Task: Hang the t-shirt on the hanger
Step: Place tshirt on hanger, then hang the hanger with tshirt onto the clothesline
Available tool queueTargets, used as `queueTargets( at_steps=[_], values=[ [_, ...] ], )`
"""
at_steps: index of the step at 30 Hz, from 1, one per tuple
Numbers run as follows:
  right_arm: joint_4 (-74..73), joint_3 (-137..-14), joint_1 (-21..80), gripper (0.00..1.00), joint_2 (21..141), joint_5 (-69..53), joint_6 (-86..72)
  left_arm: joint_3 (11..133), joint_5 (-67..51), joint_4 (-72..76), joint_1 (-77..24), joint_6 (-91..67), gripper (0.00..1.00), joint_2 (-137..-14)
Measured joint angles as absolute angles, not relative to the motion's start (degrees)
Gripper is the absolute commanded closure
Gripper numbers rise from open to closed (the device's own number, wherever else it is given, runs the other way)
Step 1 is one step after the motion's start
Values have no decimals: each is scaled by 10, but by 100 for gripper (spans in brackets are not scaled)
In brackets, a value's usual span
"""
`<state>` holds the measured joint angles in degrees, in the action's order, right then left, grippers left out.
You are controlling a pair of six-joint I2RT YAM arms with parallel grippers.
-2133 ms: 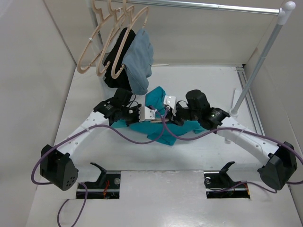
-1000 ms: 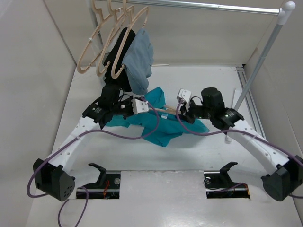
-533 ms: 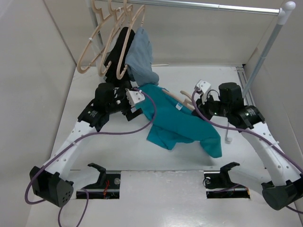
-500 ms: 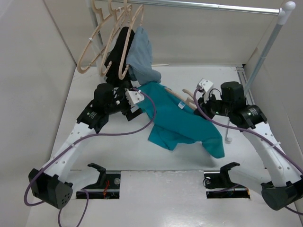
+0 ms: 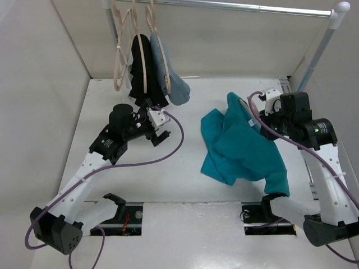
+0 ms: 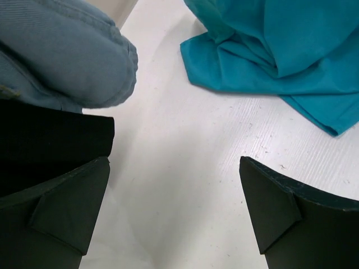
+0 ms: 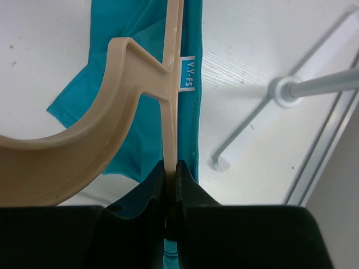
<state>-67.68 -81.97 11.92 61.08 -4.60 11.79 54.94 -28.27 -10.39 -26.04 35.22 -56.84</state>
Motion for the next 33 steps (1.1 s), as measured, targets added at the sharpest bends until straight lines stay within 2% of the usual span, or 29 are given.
queueTargets(
  at_steps=[4, 11, 14, 21, 33],
  values=[
    [-697, -872, 114, 100, 630, -5, 103, 540, -286, -97, -260, 350, 0, -568],
    [-690, -1184, 111, 100, 781, 46, 107, 533, -293, -98, -260, 351, 0, -565],
    [-675, -1271, 96, 100, 824, 54, 107, 523, -294, -98, -260, 351, 0, -553],
    [-644, -1328, 78, 100, 841, 70, 100, 498, -293, -101, -260, 351, 0, -516],
    [-576, -1331, 55, 100, 842, 149, 90, 484, -293, -92, -260, 350, 0, -516]
  ],
)
